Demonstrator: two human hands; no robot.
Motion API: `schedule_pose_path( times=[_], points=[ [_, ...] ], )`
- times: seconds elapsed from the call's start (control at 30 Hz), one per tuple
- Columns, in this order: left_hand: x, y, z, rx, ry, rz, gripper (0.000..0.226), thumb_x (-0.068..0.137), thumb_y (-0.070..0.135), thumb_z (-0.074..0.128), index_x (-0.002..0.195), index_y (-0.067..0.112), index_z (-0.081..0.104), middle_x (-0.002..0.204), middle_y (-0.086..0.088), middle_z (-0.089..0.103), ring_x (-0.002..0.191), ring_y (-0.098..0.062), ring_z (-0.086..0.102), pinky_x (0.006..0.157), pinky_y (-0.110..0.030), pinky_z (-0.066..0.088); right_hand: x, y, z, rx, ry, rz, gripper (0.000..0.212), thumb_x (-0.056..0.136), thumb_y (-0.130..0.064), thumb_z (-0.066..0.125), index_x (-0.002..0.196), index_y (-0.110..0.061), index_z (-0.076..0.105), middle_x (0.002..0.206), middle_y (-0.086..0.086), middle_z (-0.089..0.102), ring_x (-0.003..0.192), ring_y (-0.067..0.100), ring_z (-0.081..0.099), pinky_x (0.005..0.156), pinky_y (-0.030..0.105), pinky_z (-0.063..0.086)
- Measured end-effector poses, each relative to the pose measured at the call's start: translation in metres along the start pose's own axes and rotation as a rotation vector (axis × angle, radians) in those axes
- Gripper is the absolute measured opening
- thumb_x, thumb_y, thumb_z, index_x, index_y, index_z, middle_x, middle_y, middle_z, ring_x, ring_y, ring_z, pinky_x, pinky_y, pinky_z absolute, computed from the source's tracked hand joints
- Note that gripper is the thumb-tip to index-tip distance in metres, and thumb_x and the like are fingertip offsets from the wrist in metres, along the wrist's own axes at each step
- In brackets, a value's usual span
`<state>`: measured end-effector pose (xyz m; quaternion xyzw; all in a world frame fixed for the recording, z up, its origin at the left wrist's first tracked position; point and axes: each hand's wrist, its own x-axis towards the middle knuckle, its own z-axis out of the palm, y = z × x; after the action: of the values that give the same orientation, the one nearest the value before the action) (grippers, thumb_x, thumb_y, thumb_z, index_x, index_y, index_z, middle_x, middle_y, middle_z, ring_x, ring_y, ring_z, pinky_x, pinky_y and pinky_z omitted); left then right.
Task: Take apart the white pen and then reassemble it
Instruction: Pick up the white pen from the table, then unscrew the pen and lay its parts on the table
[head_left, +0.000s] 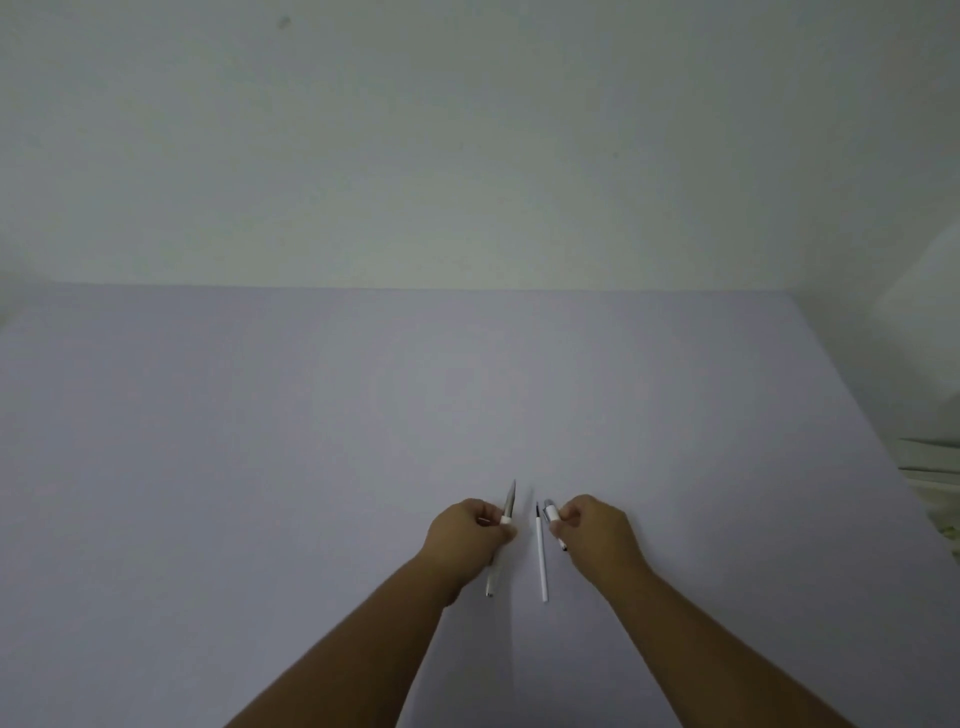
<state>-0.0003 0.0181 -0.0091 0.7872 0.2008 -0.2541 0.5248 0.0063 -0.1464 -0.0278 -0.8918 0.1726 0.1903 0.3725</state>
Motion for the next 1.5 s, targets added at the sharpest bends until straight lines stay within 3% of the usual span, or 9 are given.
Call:
schedule_pose_path(
  times=[0.17, 0.4, 0.5, 0.6, 0.8, 0.93, 1.13, 1.33, 1.5],
  points=[
    [0.0, -0.003, 0.004, 0.03, -0.009, 0.001, 0.006, 0.08, 0.02, 0.072, 0.084, 0.02, 0.068, 0.082, 0.004, 0.066, 0.08, -0.016, 0.061, 0.083, -0.034, 0.054, -0.002, 0.003, 0.003, -0.077, 0.049, -0.022, 0.021, 0.088, -0.026, 0.059, 0.095, -0.008, 0.065, 0.099, 0.013, 0.069, 0.095, 0.03, 0.063, 0.082, 0.037, 0.049],
    [-0.006, 0.0, 0.005, 0.035, -0.001, 0.048, 0.007, 0.087, 0.023, 0.066, 0.092, 0.019, 0.065, 0.082, 0.004, 0.067, 0.072, -0.013, 0.063, 0.063, -0.021, 0.047, -0.005, 0.003, 0.002, -0.033, 0.084, -0.012, 0.024, 0.087, -0.029, 0.061, 0.096, -0.006, 0.065, 0.099, 0.013, 0.069, 0.094, 0.03, 0.063, 0.083, 0.036, 0.05],
    [-0.012, 0.003, 0.005, 0.045, 0.013, 0.069, 0.005, 0.091, 0.024, 0.061, 0.095, 0.021, 0.06, 0.089, 0.002, 0.067, 0.07, -0.012, 0.065, 0.051, -0.019, 0.044, -0.008, -0.005, -0.003, 0.068, 0.137, -0.068, 0.029, 0.088, -0.038, 0.058, 0.085, -0.01, 0.066, 0.086, 0.006, 0.068, 0.086, 0.025, 0.062, 0.08, 0.034, 0.049],
    [-0.018, 0.005, 0.006, 0.093, 0.022, 0.143, 0.009, 0.093, 0.025, 0.059, 0.1, 0.019, 0.059, 0.09, 0.002, 0.066, 0.069, -0.011, 0.061, 0.057, -0.018, 0.046, -0.015, -0.021, -0.007, 0.315, -0.015, -0.049, 0.035, 0.084, -0.048, 0.06, 0.072, -0.016, 0.063, 0.067, -0.004, 0.059, 0.067, 0.015, 0.055, 0.067, 0.029, 0.045],
    [-0.026, 0.008, 0.009, 0.109, -0.013, 0.174, 0.023, 0.095, 0.03, 0.056, 0.101, 0.011, 0.067, 0.085, 0.001, 0.067, 0.074, -0.012, 0.06, 0.072, -0.023, 0.05, -0.023, -0.034, -0.009, 0.467, -0.111, -0.09, 0.02, 0.084, -0.029, 0.067, 0.069, -0.016, 0.065, 0.064, -0.004, 0.059, 0.063, 0.011, 0.052, 0.069, 0.031, 0.045],
    [-0.036, 0.017, 0.001, 0.056, -0.111, 0.171, 0.024, 0.098, 0.028, 0.052, 0.083, 0.014, 0.066, 0.068, 0.005, 0.061, 0.059, -0.007, 0.054, 0.05, -0.012, 0.044, -0.029, -0.036, -0.016, 0.611, -0.171, -0.127, 0.018, 0.087, -0.02, 0.064, 0.071, -0.011, 0.066, 0.058, -0.003, 0.058, 0.056, 0.012, 0.047, 0.055, 0.023, 0.039],
    [-0.047, 0.026, -0.011, -0.185, -0.288, 0.08, 0.029, 0.099, 0.031, 0.051, 0.08, 0.018, 0.068, 0.065, 0.005, 0.057, 0.052, -0.008, 0.052, 0.051, -0.017, 0.047, -0.036, -0.042, -0.026, 0.775, -0.293, -0.189, 0.016, 0.09, -0.01, 0.058, 0.077, -0.01, 0.068, 0.063, 0.001, 0.062, 0.059, 0.013, 0.054, 0.069, 0.028, 0.045],
    [-0.05, 0.03, -0.006, -0.096, -0.229, 0.117, 0.03, 0.1, 0.031, 0.046, 0.08, 0.019, 0.065, 0.068, 0.003, 0.05, 0.055, -0.01, 0.04, 0.051, -0.018, 0.037, -0.03, -0.039, -0.03, 0.577, -0.266, -0.091, 0.025, 0.082, -0.036, 0.068, 0.073, -0.012, 0.068, 0.066, 0.003, 0.059, 0.06, 0.015, 0.05, 0.064, 0.03, 0.043],
    [-0.05, 0.031, -0.005, -0.034, -0.154, 0.171, 0.031, 0.1, 0.032, 0.045, 0.078, 0.022, 0.064, 0.069, 0.004, 0.05, 0.059, -0.01, 0.041, 0.055, -0.019, 0.038, -0.031, -0.043, -0.033, 0.806, -0.312, -0.131, 0.009, 0.087, -0.006, 0.061, 0.084, -0.009, 0.069, 0.074, 0.006, 0.065, 0.072, 0.02, 0.058, 0.07, 0.028, 0.046]
  ],
)
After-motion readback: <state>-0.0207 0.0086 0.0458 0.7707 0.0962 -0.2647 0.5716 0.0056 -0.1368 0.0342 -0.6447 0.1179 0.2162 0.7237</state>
